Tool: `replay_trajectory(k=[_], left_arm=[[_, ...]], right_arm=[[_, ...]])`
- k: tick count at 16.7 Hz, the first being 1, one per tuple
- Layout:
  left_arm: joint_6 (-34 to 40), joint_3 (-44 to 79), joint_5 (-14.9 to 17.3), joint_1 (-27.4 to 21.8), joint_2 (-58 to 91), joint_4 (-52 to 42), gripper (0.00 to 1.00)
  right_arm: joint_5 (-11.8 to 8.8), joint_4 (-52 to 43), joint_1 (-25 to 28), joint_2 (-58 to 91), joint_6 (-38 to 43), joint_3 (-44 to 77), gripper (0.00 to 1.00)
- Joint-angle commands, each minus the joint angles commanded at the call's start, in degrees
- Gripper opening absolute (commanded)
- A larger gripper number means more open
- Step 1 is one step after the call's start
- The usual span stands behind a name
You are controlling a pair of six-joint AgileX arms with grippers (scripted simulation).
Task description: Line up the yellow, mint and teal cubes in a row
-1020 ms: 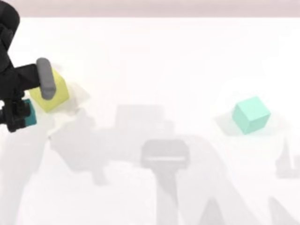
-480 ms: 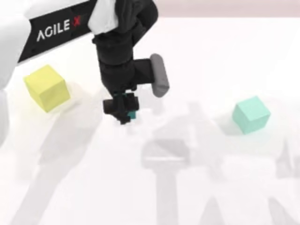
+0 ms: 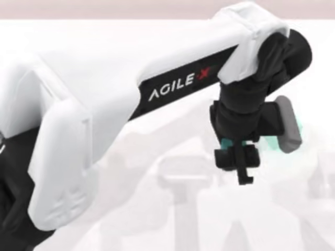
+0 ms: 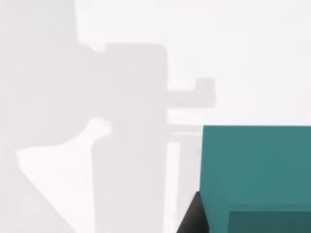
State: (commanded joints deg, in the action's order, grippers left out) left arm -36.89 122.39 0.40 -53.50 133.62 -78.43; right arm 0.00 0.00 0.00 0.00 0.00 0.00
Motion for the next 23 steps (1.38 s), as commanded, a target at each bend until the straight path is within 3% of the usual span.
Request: replay_trajectory(k=[6, 12, 17, 23], left_arm=[[0.0, -0.9, 0.0, 0.0, 0.0, 1.1, 0.0], [0.3, -9.9, 0.0, -0.3, 2.3, 12.6, 0.0], [0.3, -11.1, 0.0, -0.3, 2.7, 13.9, 0.0], [0.3, -11.1, 0.0, -0.3, 2.7, 13.9, 0.45]], right_arm=[[0.0, 0.0, 0.0, 0.0, 0.0, 0.0, 1.0], [0.0, 0.0, 0.0, 0.0, 0.0, 0.0, 1.0], [0.0, 0.0, 0.0, 0.0, 0.0, 0.0, 1.0], [0.0, 0.0, 0.0, 0.0, 0.0, 0.0, 1.0]])
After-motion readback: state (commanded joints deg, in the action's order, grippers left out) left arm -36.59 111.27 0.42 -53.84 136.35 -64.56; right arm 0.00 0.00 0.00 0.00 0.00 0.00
